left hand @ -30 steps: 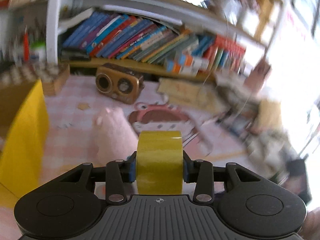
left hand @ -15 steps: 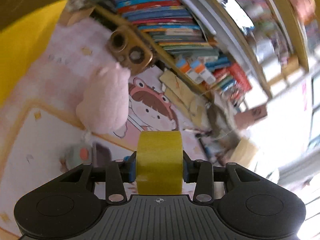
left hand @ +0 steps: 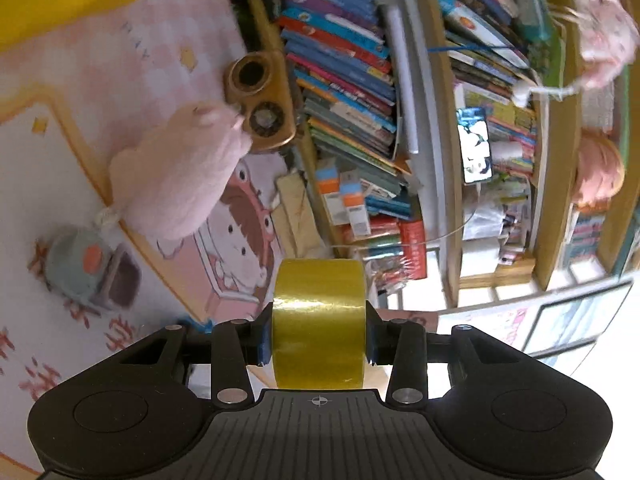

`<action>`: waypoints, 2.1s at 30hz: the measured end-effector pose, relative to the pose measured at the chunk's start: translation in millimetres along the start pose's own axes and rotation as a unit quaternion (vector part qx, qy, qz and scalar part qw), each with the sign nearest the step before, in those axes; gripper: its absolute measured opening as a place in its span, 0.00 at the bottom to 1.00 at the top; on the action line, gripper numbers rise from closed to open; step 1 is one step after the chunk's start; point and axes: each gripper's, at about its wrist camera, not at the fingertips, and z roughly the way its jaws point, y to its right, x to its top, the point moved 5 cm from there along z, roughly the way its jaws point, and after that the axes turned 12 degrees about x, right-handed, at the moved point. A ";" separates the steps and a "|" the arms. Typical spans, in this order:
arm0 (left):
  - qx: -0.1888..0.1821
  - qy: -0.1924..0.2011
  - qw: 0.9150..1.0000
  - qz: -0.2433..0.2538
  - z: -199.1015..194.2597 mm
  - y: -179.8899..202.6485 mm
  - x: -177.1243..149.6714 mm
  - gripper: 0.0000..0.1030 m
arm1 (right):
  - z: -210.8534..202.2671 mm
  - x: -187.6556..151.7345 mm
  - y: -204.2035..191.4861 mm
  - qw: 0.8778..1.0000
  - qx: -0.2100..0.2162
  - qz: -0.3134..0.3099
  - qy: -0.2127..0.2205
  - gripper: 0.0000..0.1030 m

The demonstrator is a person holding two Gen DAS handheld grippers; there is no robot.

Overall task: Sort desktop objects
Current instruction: 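Lift the tape roll with the left tool, shaking out the clips and blue item, then carry the spray bottle and tape roll with both tools toward the yellow box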

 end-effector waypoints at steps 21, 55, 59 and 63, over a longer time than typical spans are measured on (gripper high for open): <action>0.173 0.070 0.931 0.313 -100.7 13.5 -28.8 0.38 | -36.4 0.9 -9.7 0.996 0.012 0.064 0.053 0.29; 0.166 0.052 0.892 0.418 -233.9 -48.5 -47.1 0.38 | -85.2 -35.9 -208.8 0.995 0.029 0.079 0.054 0.30; 0.173 0.049 0.889 0.421 -252.2 -62.7 -46.6 0.38 | -81.7 -42.8 -235.4 0.996 0.032 0.073 0.049 0.30; 0.177 0.050 0.887 0.423 -269.3 -73.7 -43.4 0.38 | -77.0 -47.0 -258.4 0.996 0.037 0.069 0.047 0.30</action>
